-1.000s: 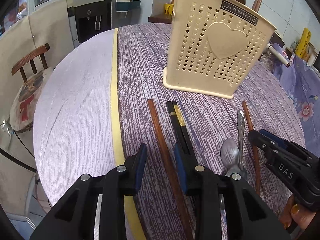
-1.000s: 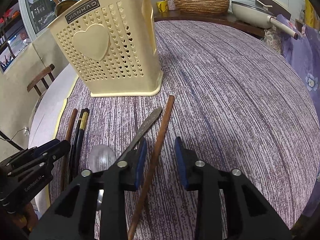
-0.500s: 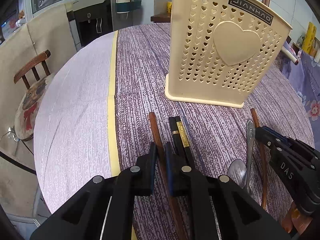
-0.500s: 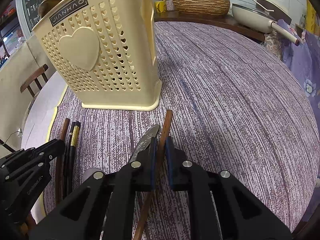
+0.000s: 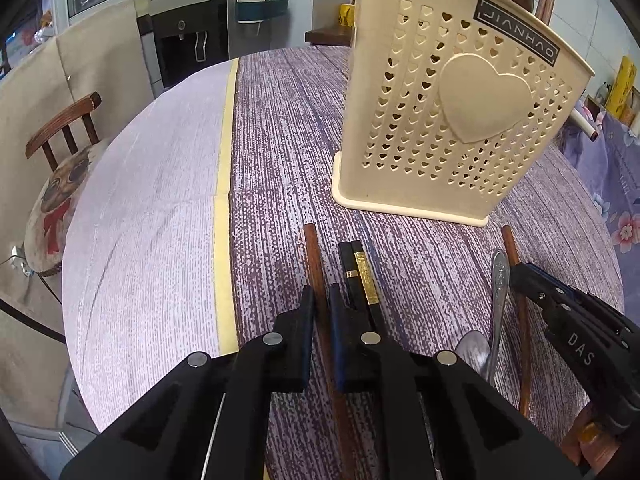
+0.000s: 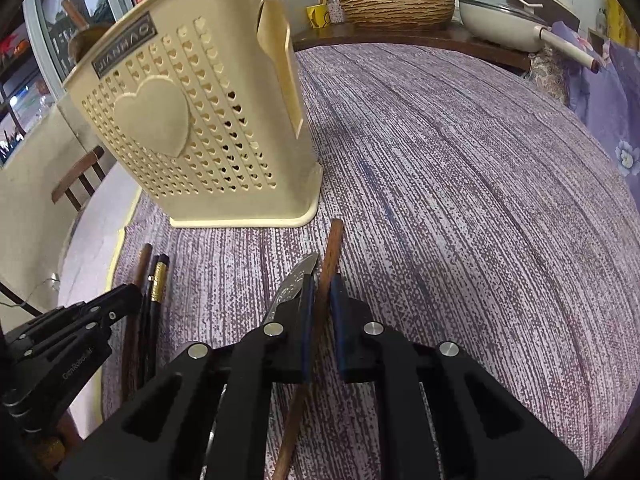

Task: Organize utensils
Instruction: 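Lift both chopsticks upright and carry them to the cream holder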

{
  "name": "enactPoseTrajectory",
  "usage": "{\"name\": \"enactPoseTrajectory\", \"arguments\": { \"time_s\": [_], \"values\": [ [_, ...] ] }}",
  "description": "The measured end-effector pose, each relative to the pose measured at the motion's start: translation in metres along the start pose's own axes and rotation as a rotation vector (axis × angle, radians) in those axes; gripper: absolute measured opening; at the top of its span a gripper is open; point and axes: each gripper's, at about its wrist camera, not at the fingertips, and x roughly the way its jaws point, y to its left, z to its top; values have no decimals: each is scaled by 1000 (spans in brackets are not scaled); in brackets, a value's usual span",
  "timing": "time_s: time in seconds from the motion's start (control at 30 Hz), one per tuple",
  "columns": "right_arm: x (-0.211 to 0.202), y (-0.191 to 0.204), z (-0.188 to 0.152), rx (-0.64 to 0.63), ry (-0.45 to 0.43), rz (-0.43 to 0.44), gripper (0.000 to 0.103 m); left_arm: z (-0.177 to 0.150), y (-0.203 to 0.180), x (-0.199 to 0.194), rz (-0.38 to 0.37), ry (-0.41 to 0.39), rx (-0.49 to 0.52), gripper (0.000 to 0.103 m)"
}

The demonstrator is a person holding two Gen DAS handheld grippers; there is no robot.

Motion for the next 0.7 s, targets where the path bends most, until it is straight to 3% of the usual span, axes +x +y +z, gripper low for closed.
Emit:
{"name": "enactPoseTrajectory", "arguments": {
  "time_s": [0.27,0.43,0.7],
  "values": [
    [-30,-21,9,44,-98,110,9,8,13,-22,-78,-80,-54,8],
    [-64,-30,17,58,-166,210,8,14,20,-56,-123,-173,-67,8],
    [-114,-26,25,20,-265,300,8,22,24,-105,-173,-292,-69,7]
  ]
}}
